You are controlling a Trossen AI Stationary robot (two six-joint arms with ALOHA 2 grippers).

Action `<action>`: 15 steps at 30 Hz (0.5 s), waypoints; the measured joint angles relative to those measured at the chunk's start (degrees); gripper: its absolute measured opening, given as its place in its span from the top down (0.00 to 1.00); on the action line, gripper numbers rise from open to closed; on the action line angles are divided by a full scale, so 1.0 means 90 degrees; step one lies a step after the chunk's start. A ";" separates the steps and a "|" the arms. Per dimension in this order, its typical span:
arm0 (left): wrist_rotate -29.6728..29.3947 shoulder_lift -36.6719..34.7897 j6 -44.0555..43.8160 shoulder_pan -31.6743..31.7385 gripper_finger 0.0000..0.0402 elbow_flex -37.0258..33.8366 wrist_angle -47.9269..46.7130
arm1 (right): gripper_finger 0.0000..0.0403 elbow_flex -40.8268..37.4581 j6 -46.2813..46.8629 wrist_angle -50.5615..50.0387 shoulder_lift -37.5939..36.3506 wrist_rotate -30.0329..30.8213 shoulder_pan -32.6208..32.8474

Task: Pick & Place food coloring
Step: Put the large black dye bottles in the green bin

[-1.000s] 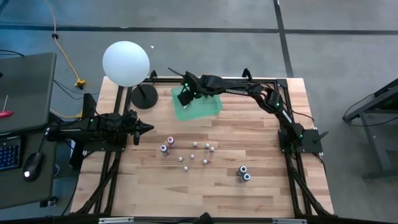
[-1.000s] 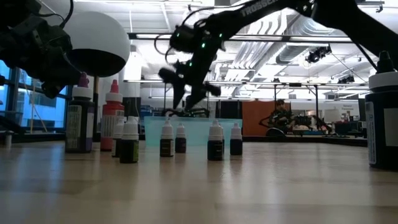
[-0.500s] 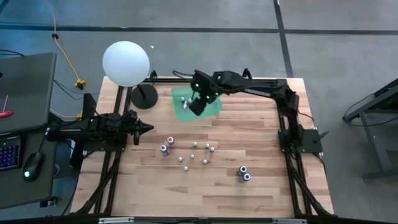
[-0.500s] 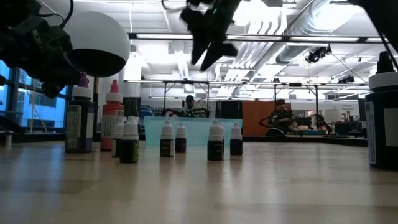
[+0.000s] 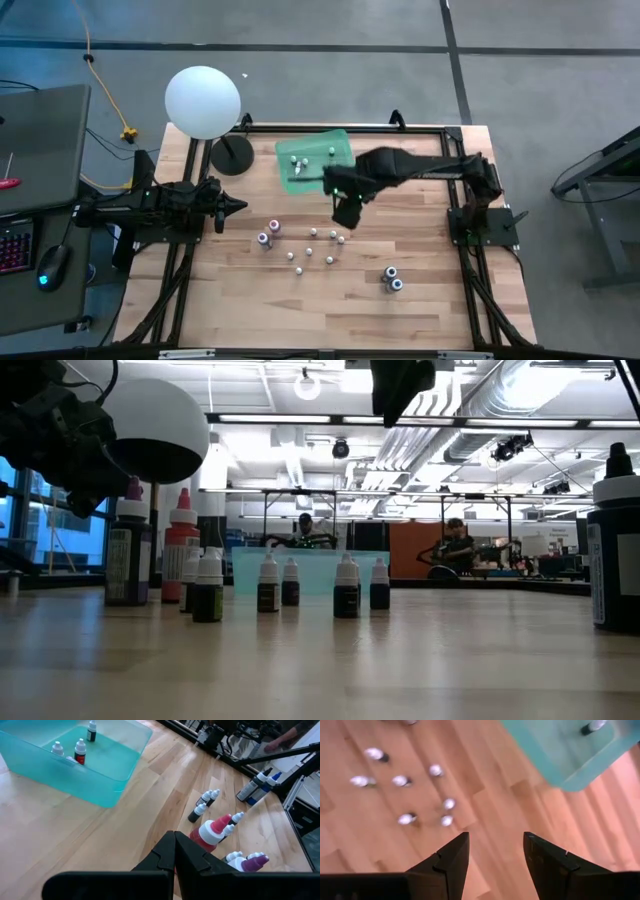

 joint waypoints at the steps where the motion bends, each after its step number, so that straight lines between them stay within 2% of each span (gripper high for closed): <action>1: 0.0000 -0.0001 0.0000 0.0001 1.00 0.0000 0.0000 | 0.56 0.0000 0.0113 -0.0006 0.0001 0.0005 0.0106; 15: 0.0362 -0.0002 0.0000 0.0000 1.00 0.0000 -0.0017 | 0.56 -0.0015 0.2303 -0.0719 -0.0112 -0.0111 0.1552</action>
